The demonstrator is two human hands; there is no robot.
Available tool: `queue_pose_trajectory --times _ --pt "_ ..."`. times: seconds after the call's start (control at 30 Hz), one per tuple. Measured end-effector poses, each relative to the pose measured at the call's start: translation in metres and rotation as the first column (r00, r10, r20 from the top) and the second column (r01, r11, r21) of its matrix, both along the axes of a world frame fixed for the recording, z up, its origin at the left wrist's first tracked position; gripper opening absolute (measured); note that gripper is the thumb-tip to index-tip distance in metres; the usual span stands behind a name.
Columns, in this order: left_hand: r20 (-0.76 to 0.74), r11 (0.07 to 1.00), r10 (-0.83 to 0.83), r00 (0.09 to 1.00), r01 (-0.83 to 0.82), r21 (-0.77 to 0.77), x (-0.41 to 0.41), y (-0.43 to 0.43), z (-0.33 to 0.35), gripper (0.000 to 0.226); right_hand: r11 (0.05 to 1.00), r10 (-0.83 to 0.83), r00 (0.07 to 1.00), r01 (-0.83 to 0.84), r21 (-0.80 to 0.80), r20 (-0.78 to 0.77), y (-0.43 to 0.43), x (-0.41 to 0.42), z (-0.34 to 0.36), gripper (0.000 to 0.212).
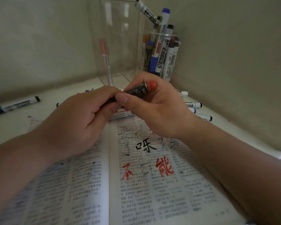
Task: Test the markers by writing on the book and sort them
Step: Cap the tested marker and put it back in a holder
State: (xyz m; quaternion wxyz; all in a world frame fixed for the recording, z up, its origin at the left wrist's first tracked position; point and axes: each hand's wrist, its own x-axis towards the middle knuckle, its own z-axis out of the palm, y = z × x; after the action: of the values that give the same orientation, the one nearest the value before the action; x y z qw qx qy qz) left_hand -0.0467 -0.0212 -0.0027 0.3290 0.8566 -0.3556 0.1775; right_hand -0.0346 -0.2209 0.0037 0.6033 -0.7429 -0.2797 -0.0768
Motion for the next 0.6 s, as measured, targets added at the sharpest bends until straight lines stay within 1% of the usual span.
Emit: queue_pose_trajectory --times 0.1,0.23,0.3,0.33,0.4,0.43,0.47,0.53,0.6 --pt "-0.034 0.999 0.0 0.999 -0.001 -0.038 -0.002 -0.003 -0.001 0.023 1.0 0.017 0.999 -0.017 0.002 -0.044 -0.001 0.0 0.0 0.02" --pt "-0.028 0.998 0.008 1.0 -0.01 -0.069 -0.003 -0.005 -0.001 0.018 0.999 0.023 0.996 -0.021 0.031 -0.087 0.002 -0.001 -0.001 0.03" --pt "-0.025 0.995 0.006 1.0 -0.008 -0.098 -0.004 -0.007 0.0 0.019 0.999 0.02 0.996 -0.016 0.052 -0.09 0.001 -0.002 0.001 0.034" --pt "-0.03 0.994 0.002 1.0 -0.005 -0.113 -0.004 -0.008 0.001 0.02 0.998 0.018 0.996 -0.013 0.062 -0.082 0.002 -0.002 0.001 0.034" --pt "-0.052 0.989 -0.018 0.998 0.01 -0.146 -0.003 -0.008 0.0 0.017 0.997 0.008 0.999 -0.004 0.075 -0.053 0.001 -0.004 0.003 0.024" --pt "-0.089 0.985 -0.042 0.995 0.027 -0.172 -0.002 -0.007 -0.002 0.015 0.997 0.008 0.999 -0.004 0.083 -0.046 0.0 -0.005 0.005 0.018" --pt "-0.149 0.978 -0.078 0.986 0.047 -0.203 -0.001 -0.005 -0.003 0.02 0.995 0.006 0.999 -0.002 0.095 -0.051 -0.002 -0.005 0.007 0.015" --pt "-0.24 0.962 -0.167 0.956 0.104 -0.254 0.001 0.0 -0.007 0.035 0.985 -0.025 0.995 0.041 0.165 -0.1 -0.01 -0.004 0.012 0.012" --pt "-0.275 0.964 -0.194 0.942 0.132 -0.229 0.002 0.004 -0.009 0.036 0.931 -0.081 0.975 0.148 0.334 -0.205 -0.022 0.001 0.016 0.018"
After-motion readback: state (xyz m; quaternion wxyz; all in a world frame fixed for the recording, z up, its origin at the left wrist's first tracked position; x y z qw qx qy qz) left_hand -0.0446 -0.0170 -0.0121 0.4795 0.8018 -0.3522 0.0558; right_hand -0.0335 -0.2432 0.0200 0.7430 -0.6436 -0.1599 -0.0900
